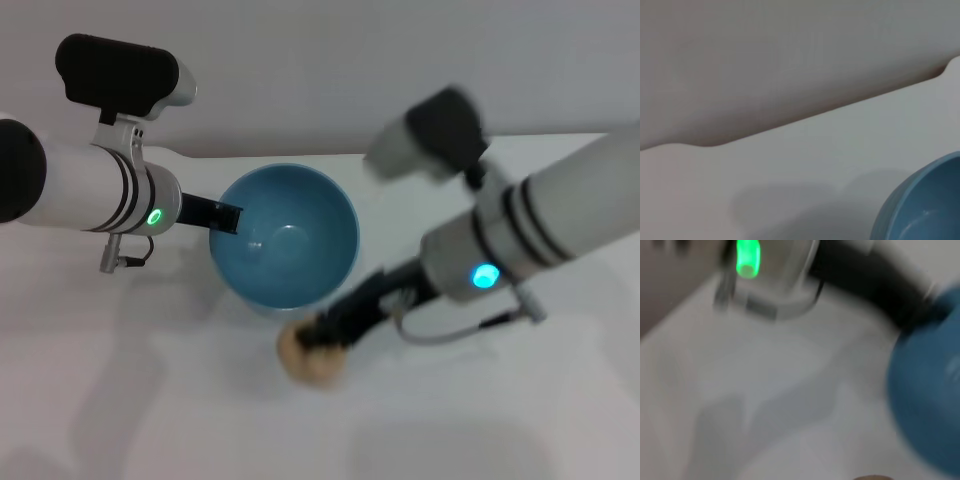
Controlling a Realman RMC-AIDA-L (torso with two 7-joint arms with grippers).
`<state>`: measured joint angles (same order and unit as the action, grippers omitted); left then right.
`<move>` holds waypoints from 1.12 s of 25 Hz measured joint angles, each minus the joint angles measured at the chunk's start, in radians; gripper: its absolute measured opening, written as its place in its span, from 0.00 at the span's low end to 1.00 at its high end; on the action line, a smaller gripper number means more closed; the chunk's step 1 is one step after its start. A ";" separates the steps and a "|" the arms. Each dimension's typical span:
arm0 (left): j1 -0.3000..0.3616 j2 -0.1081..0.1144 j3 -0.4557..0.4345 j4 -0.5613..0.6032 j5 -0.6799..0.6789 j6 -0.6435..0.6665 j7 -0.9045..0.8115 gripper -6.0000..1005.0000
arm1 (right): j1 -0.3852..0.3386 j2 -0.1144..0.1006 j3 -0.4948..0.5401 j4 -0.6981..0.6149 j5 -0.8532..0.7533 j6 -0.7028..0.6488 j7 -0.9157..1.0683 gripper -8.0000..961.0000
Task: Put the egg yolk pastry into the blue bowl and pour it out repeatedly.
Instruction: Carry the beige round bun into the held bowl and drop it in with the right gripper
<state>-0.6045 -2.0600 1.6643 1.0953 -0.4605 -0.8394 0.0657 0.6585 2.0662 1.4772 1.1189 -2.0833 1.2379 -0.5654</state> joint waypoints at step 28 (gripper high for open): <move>-0.142 -0.007 0.105 0.057 -0.081 -0.269 0.002 0.01 | 0.000 0.006 0.184 -0.084 -0.041 -0.168 -0.046 0.13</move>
<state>-0.7467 -2.0667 1.7690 1.1523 -0.5412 -1.1086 0.0676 0.6580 2.0724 1.6607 1.0348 -2.1241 1.0701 -0.6117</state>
